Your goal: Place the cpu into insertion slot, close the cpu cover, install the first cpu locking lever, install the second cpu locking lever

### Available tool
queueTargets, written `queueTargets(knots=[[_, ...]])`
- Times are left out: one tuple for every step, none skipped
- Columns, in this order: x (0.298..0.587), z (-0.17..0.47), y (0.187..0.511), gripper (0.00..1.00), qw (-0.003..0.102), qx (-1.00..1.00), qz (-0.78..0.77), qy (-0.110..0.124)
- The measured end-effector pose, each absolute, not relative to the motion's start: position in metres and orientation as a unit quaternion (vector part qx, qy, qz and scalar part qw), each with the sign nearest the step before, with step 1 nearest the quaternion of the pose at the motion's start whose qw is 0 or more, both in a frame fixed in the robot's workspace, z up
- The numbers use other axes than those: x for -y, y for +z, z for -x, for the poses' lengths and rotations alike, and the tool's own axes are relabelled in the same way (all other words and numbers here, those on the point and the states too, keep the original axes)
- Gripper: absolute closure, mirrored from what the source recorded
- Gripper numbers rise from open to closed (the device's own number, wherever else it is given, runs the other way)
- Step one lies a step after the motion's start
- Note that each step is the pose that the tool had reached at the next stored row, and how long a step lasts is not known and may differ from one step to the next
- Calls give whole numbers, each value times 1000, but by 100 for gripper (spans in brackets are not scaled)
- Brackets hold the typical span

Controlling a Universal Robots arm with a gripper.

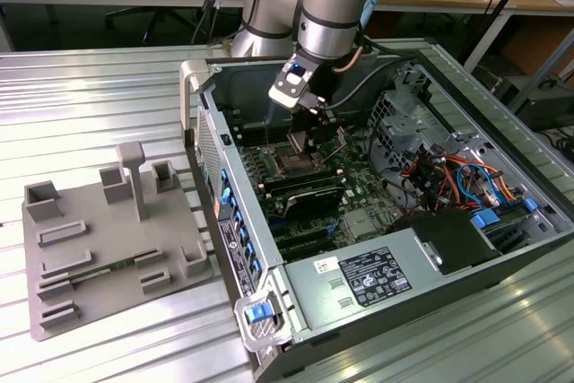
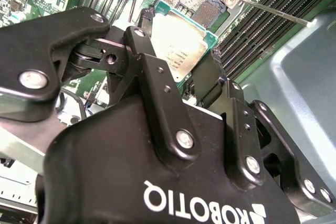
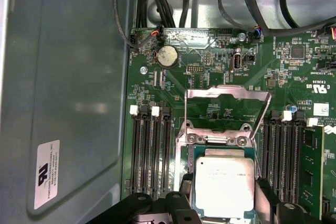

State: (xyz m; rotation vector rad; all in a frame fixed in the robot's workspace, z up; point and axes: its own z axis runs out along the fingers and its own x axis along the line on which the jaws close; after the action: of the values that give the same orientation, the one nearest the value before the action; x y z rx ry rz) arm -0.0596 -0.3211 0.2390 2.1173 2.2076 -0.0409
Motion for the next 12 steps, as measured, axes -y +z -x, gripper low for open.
queueTargets(knots=[[321, 60, 239, 45, 41, -721, -692, -13], [321, 60, 239, 45, 41, -721, -692, -13], [321, 60, 238, 45, 41, -721, -692, -13], [321, 60, 238, 45, 41, -721, -692, -13], [321, 60, 238, 45, 41, -721, -692, -13], [321, 60, 237, 45, 41, -721, -692, -13], [321, 60, 237, 45, 41, -721, -692, -13], [321, 60, 237, 45, 41, -721, -692, -13], [321, 60, 237, 45, 41, -721, -692, -13], [321, 60, 237, 45, 41, -721, -692, -13], [321, 60, 237, 45, 41, -721, -692, -13], [321, 60, 236, 45, 41, -721, -692, -13]])
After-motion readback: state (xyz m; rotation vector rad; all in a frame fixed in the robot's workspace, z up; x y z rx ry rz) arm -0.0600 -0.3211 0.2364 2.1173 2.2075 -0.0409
